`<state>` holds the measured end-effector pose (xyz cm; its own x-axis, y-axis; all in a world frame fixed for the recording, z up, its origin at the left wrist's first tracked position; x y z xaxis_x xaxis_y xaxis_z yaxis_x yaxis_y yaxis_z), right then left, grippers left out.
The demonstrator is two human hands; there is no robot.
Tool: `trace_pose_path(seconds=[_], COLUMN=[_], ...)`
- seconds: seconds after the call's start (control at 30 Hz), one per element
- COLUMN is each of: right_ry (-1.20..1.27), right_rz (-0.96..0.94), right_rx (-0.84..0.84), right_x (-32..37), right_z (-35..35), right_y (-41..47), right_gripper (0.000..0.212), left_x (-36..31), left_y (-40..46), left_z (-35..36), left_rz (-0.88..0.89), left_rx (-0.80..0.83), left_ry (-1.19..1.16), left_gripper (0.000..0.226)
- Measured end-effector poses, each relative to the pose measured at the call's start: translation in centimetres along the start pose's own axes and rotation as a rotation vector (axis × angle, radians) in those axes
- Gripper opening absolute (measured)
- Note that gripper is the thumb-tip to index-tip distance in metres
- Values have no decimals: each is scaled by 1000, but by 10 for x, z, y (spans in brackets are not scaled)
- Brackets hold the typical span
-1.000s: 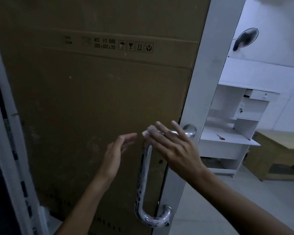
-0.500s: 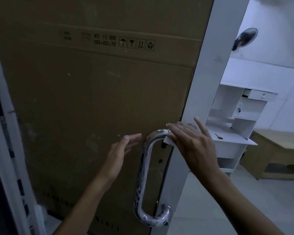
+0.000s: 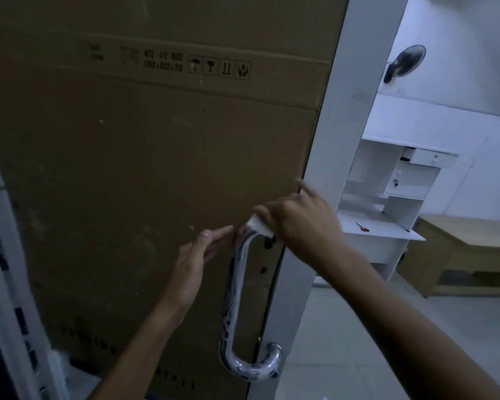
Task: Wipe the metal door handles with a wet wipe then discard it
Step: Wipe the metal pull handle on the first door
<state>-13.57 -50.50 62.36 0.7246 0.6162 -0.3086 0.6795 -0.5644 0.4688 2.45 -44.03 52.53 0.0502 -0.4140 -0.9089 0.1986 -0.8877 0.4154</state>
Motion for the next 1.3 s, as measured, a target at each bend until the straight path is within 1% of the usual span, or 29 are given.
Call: trace_pose_path(seconds=[0.07, 0.13, 0.2, 0.27, 0.37, 0.47, 0.53, 0.67, 0.73, 0.8, 0.83, 0.9, 0.93, 1.0, 1.07, 1.13, 1.2, 1.27, 1.3], right_ry=[108, 216, 319, 428, 494, 529, 648, 1224, 1484, 1795, 1982, 2334, 2470, 2672, 2779, 2778, 2710, 2597, 2500], right_rz=[79, 65, 32, 39, 126, 338, 499, 857, 1032, 1125, 1133, 1087, 1049, 945, 825, 734, 643, 623, 639], right_rx=[26, -13, -141, -300, -564, -747, -839, -1000, -993, -1005, -1033, -1060, -1039, -935, -816, -734, -700, -673, -625], right_x=[-17, -27, -30, -27, -14, 5, 16, 35, 43, 48, 49, 51, 53, 61, 69, 75, 78, 77, 77], right_z=[-1, 0, 5, 16, 40, 59, 66, 72, 72, 67, 64, 57, 54, 51, 51, 54, 58, 64, 69], right_y=[-9, -19, -34, -47, -61, -65, -64, -62, -55, -47, -44, -43, -44, -44, -41, -36, -30, -23, -21], right_gripper=[54, 52, 43, 33, 25, 26, 27, 25, 22, 20, 20, 24, 25, 25, 25, 30, 38, 35, 35], left_x=[-1, -2, -3, -4, -3, -1, 0, 2, 3, 3, 3, 2, 1, 1, 0, -1, -2, -1, -1], left_y=[0, 0, 3, 5, 7, 8, 9, 9, 8, 8, 9, 10, 10, 10, 9, 9, 9, 10, 10], left_z=[1, 2, 4, 5, 6, 5, 4, 5, 5, 6, 5, 6, 6, 6, 6, 6, 5, 4, 3], left_rz=[-10, -12, -9, -3, -5, -10, -14, -14, -11, -11, -10, -7, -6, -1, -3, -10, -17, -20, -21], left_rx=[9, 12, 20, 18, 19, 23, 26, 26, 26, 30, 30, 29, 26, 20, 29, 41, 46, 42, 38], left_ry=[9, 15, 23, 19, 11, 27, 35, 39, 43, 40, 34, 24, 16, -1, -1, 9, 7, 1, 1], left_gripper=[44, 44, 43, 43, 42, 43, 44, 43, 43, 44, 44, 44, 44, 43, 43, 43, 43, 44, 45])
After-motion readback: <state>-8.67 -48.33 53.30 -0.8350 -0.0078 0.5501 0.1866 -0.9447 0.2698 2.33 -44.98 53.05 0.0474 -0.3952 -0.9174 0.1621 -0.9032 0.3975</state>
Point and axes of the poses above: each hand's wrist, its own y-axis towards the middle knuckle, its own z-axis out of the palm, x = y × z, the point moved 1 cm from there along y, towards the middle knuckle, and after that the axes turned 6 degrees about x, right-handed, at the moved point
